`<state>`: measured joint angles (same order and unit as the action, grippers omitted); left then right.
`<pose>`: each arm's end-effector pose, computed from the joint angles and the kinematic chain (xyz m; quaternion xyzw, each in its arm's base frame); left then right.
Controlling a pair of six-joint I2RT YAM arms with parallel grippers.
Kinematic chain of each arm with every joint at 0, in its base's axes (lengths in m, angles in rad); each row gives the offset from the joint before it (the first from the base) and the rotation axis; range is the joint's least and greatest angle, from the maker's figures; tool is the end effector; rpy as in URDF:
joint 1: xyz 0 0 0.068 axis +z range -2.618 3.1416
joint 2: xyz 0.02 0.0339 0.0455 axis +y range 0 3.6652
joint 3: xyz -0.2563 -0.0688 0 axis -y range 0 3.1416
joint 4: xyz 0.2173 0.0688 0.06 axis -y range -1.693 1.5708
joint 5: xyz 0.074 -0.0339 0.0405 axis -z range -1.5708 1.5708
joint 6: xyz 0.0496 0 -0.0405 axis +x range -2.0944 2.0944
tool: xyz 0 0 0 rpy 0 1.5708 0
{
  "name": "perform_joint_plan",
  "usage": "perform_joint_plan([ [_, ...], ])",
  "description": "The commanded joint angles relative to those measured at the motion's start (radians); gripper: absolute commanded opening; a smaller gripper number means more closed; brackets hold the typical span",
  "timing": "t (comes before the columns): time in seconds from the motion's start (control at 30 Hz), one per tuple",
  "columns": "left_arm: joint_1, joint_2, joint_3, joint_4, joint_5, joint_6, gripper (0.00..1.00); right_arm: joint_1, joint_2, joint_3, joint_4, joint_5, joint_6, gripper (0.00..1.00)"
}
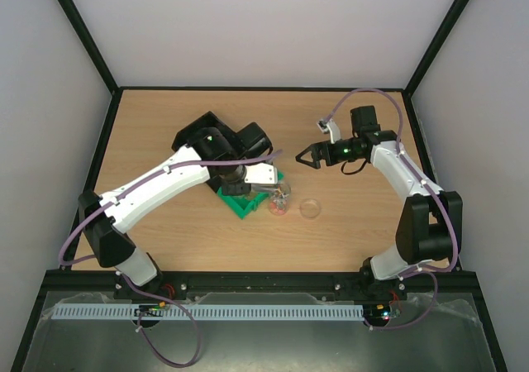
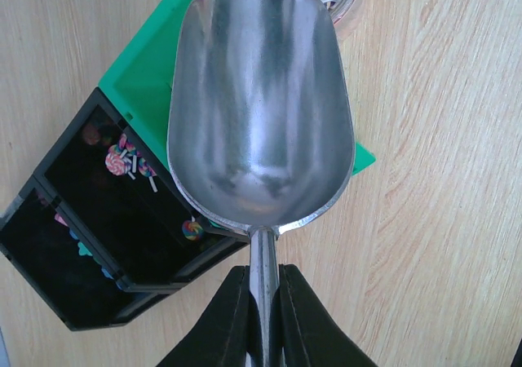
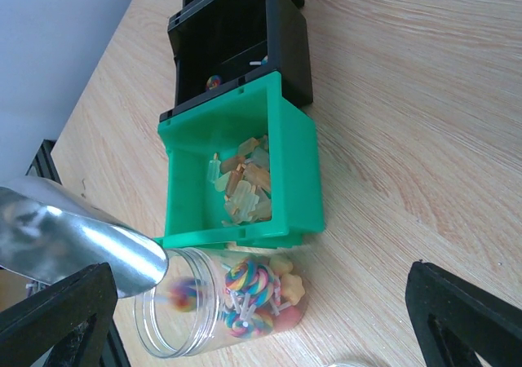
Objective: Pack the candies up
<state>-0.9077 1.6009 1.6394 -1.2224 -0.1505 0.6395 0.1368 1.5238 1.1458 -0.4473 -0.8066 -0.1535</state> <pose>0.1837 -0.2232 0.3241 0.6734 0.7102 0.0475 0.1998 0.2978 0.0771 0.2655 -0.2653 0.8269 0.3627 0.3380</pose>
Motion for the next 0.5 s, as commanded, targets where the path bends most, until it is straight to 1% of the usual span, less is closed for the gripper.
perform_joint_plan([
  [0.0,-0.01,0.007,0.047,-0.035,-0.041,-0.002,0.02,-0.006,-0.028,-0.01,-0.031,-0.031,-0.006,0.99],
  [0.3,-0.01,-0.003,0.046,-0.031,-0.044,0.004,0.02,-0.006,-0.028,-0.011,-0.03,-0.029,-0.007,0.99],
  [0.4,0.003,-0.046,0.013,0.028,-0.033,0.0,0.02,-0.006,-0.031,-0.013,-0.027,-0.024,-0.008,0.99],
  [0.47,0.034,-0.115,-0.039,0.117,0.014,0.005,0.02,-0.008,-0.032,-0.016,-0.026,-0.023,-0.008,0.99],
])
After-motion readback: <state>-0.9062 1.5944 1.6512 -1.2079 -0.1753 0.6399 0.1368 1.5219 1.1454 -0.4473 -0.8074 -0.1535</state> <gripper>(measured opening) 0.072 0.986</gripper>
